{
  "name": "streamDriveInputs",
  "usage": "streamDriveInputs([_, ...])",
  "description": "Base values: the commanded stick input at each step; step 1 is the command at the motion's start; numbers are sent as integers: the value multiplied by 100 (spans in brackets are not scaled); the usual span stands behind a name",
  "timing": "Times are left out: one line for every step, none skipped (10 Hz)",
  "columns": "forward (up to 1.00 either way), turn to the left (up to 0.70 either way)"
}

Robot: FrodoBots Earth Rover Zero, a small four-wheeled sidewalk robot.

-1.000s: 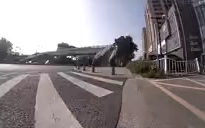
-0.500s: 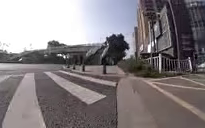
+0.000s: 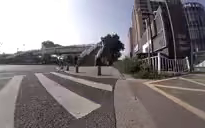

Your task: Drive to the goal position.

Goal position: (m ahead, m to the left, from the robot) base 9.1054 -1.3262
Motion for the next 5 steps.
streamDriveInputs([70,0])
streamDriveInputs([70,0])
streamDriveInputs([70,0])
streamDriveInputs([70,0])
streamDriveInputs([70,0])
